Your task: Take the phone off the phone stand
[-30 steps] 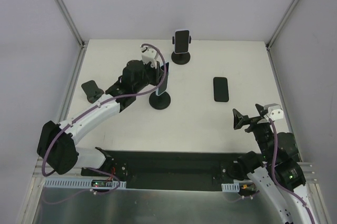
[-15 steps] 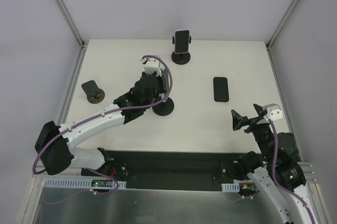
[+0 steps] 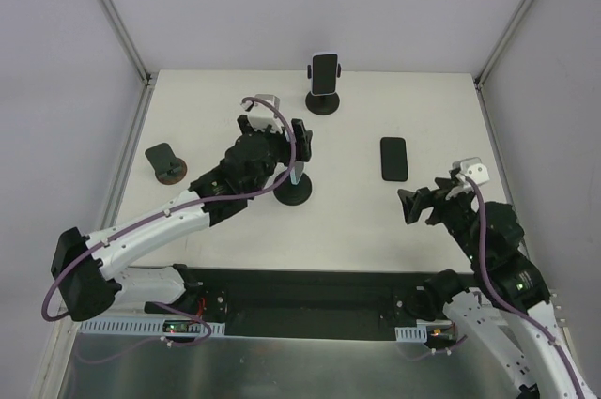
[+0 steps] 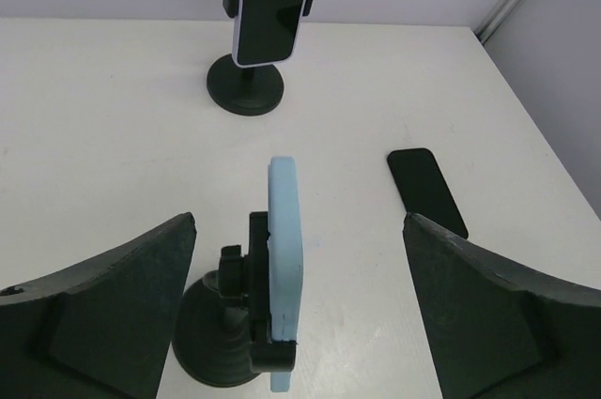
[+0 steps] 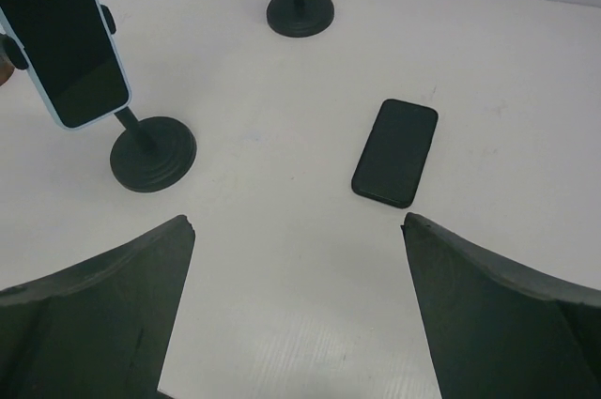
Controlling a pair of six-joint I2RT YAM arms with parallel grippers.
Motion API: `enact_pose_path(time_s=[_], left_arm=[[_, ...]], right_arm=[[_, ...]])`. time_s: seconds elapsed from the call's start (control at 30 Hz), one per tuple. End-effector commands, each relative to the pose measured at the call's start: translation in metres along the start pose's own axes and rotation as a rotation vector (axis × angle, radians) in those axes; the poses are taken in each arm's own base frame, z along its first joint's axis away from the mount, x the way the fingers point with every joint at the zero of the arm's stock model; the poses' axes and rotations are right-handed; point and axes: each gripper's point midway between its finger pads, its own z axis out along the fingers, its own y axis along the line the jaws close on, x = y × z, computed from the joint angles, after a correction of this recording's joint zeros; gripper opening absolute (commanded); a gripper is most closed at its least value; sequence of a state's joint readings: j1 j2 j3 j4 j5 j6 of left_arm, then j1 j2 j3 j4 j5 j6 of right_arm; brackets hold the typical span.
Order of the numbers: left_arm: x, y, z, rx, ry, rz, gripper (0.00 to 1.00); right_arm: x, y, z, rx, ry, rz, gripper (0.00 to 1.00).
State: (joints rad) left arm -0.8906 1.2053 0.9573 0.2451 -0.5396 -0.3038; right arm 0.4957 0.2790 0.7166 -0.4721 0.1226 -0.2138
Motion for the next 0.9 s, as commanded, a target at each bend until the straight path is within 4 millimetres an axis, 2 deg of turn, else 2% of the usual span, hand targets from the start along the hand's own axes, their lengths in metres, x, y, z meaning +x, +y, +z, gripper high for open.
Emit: enact_pose_path(time_s=[0.0, 0.03, 0.07, 0.17, 0.2, 0.23, 0.27, 0.3, 0.37, 0.4, 0.43, 0.47, 0.5, 0.53, 0.6, 0.63, 0.67, 0.7, 0.73, 0.77, 0.8, 0.83, 0.87], left_arm=[[-0.049, -0.007, -0.024, 0.059, -0.055, 0.05, 0.94], [-0.059, -0.005, -0.028, 0.06, -0.066, 0.056, 0.97], [-0.062, -0.003, -0.036, 0.076, -0.056, 0.081, 0.99], [-0.08, 0.013, -0.05, 0.097, -0.057, 0.101, 0.99], [-0.079, 0.02, -0.054, 0.097, -0.032, 0.111, 0.99], [-0.09, 0.038, -0.056, 0.063, -0.043, 0.102, 0.99], [-0.099, 0.045, -0.065, 0.071, -0.055, 0.098, 0.99], [-0.094, 0.047, -0.07, 0.101, -0.016, 0.11, 0.99], [-0.106, 0.067, -0.082, 0.061, -0.031, 0.126, 0.99], [-0.105, 0.069, -0.085, 0.068, -0.022, 0.144, 0.99], [-0.099, 0.073, -0.088, 0.067, -0.003, 0.165, 0.99], [-0.101, 0.078, -0.094, 0.061, -0.015, 0.201, 0.99], [-0.097, 0.08, -0.095, 0.065, -0.012, 0.226, 0.99], [-0.083, 0.087, -0.094, 0.05, 0.011, 0.243, 0.99], [-0.074, 0.101, -0.097, 0.01, 0.014, 0.306, 0.99], [-0.057, 0.112, -0.095, -0.027, 0.042, 0.326, 0.99], [-0.057, 0.117, -0.097, -0.046, 0.022, 0.342, 0.99], [-0.053, 0.124, -0.097, -0.07, 0.018, 0.356, 0.99], [-0.043, 0.132, -0.096, -0.093, 0.035, 0.405, 0.99], [-0.05, 0.146, -0.099, -0.172, 0.011, 0.414, 0.99], [-0.053, 0.154, -0.101, -0.22, -0.005, 0.416, 0.99], [-0.055, 0.159, -0.105, -0.25, -0.024, 0.407, 0.99], [-0.059, 0.16, -0.107, -0.261, -0.052, 0.397, 0.99]], right_arm=[[0.001, 0.021, 0.01, -0.079, 0.118, 0.076, 0.96], [-0.007, 0.027, 0.01, -0.105, 0.127, 0.085, 0.96], [0.005, 0.028, 0.017, -0.096, 0.21, 0.088, 0.96], [0.003, 0.041, 0.026, -0.144, 0.332, 0.095, 0.96], [0.002, 0.043, 0.03, -0.148, 0.355, 0.106, 0.96], [-0.004, 0.048, 0.037, -0.161, 0.378, 0.115, 0.96], [-0.006, 0.05, 0.04, -0.165, 0.392, 0.126, 0.96], [-0.008, 0.054, 0.044, -0.167, 0.402, 0.149, 0.96], [-0.019, 0.062, 0.056, -0.177, 0.408, 0.164, 0.96], [-0.024, 0.066, 0.06, -0.175, 0.406, 0.175, 0.96], [-0.02, 0.066, 0.07, -0.143, 0.432, 0.162, 0.96], [-0.033, 0.078, 0.072, -0.175, 0.413, 0.144, 0.96], [-0.037, 0.079, 0.077, -0.149, 0.407, 0.125, 0.96], [-0.033, 0.081, 0.088, -0.109, 0.43, 0.125, 0.96], [-0.051, 0.101, 0.095, -0.134, 0.392, 0.102, 0.96], [-0.051, 0.104, 0.106, -0.106, 0.394, 0.08, 0.96], [-0.055, 0.117, 0.108, -0.123, 0.385, 0.06, 0.96], [-0.07, 0.123, 0.111, -0.123, 0.355, 0.058, 0.96], [-0.065, 0.126, 0.123, -0.087, 0.369, 0.032, 0.96], [-0.066, 0.136, 0.125, -0.096, 0.367, 0.016, 0.96], [-0.08, 0.141, 0.128, -0.09, 0.336, 0.022, 0.96], [-0.074, 0.145, 0.139, -0.054, 0.346, 0.006, 0.96], [-0.076, 0.155, 0.142, -0.062, 0.338, -0.001, 0.96]])
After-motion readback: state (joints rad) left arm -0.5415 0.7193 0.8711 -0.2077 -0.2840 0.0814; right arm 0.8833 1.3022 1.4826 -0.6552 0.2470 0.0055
